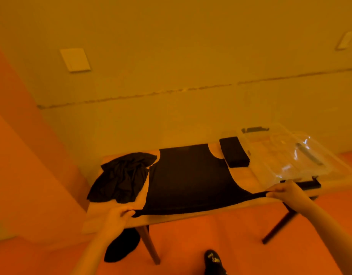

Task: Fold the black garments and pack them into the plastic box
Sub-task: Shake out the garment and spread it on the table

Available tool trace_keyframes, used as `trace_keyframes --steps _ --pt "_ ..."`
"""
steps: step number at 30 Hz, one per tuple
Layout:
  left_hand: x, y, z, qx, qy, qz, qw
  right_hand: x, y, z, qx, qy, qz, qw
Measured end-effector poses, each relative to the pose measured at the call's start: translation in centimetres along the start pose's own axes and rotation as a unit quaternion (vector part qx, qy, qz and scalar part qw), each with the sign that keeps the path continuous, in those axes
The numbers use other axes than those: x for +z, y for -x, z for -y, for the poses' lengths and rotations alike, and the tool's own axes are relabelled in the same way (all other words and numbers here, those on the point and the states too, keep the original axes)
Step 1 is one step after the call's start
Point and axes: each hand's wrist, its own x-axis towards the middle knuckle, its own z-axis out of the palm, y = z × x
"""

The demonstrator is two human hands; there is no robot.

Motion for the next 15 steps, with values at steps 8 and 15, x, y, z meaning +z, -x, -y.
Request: trace_keyframes --steps 8,15 --pt "0.7 4.1 2.9 -0.057 -0.043 0.083 0.994 1.0 5.2 -2.1 0.018 0.011 -0.007 1.000" --pt "-1.0 4.9 1.6 -0.065 -0.016 0.115 0.991 0.3 5.4 -2.1 0.027 -0.008 -0.013 1.000"
